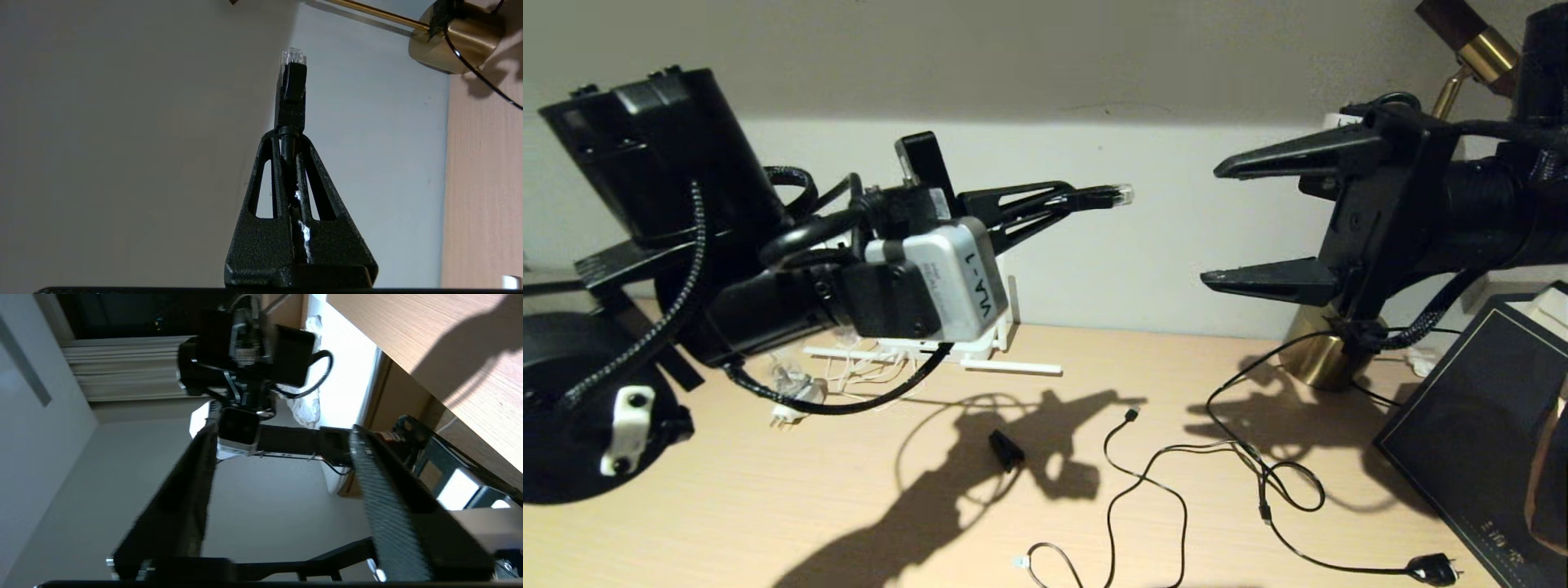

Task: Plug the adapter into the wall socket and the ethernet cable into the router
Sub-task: Hand it to the other hand

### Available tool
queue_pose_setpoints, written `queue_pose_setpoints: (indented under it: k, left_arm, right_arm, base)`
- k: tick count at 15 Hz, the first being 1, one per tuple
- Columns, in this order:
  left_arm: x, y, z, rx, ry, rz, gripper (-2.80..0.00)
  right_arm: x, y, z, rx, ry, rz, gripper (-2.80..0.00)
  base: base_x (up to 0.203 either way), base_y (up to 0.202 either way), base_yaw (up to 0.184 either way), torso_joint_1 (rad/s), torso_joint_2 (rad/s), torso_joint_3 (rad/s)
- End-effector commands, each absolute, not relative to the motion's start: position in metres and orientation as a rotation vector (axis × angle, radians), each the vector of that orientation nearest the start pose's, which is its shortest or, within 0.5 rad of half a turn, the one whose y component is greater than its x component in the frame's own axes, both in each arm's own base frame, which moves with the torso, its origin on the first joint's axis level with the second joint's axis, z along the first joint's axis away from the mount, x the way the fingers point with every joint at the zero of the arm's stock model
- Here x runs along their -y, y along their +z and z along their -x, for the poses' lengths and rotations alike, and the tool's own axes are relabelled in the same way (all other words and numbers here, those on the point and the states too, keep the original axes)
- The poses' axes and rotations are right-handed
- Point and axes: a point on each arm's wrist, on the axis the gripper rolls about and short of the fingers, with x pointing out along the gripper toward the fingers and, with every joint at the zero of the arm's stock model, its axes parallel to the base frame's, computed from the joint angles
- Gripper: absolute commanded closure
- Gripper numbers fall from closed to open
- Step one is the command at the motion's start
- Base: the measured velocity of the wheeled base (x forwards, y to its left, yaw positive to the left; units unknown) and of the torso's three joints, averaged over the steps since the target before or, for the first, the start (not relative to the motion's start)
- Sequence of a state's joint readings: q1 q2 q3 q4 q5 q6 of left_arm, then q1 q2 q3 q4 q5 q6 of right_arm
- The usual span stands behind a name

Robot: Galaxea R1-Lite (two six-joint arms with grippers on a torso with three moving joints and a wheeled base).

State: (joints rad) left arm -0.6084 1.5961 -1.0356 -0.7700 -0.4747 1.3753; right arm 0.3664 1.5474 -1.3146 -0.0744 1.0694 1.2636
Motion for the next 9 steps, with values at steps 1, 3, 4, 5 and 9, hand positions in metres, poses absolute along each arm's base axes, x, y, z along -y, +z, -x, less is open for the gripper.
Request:
queue_pose_setpoints:
  k: [1,3,4,5,9]
  left_arm:
    - [0.183,0.292,-0.235,0.942,-0.756,-1.212,0.0]
    - [0.185,0.291,-0.234,0.947,-0.766,-1.208,0.0]
    - [0.187,0.291,-0.232,0.951,-0.771,-1.206,0.0]
    - [0.189,0.291,-0.231,0.956,-0.778,-1.201,0.0]
    - [0.196,0.291,-0.226,0.972,-0.799,-1.189,0.0]
  right_arm:
    - [-0.118,0.325,-0.245,-1.038,1.153,-1.08,-2.8]
    - [-0.125,0.331,-0.245,-1.053,1.175,-1.086,-2.8]
    - [-0.126,0.334,-0.244,-1.053,1.181,-1.087,-2.8]
    - [-0.128,0.333,-0.246,-1.058,1.183,-1.086,-2.8]
    - [-0.135,0.333,-0.257,-1.072,1.183,-1.093,-2.8]
  base:
    - [0.0,0.0,0.0,0.0,0.0,0.0]
    - [0.0,0.0,0.0,0.0,0.0,0.0]
    - [0.0,0.0,0.0,0.0,0.0,0.0]
    - [0.0,0.0,0.0,0.0,0.0,0.0]
    - [0.0,0.0,0.0,0.0,0.0,0.0]
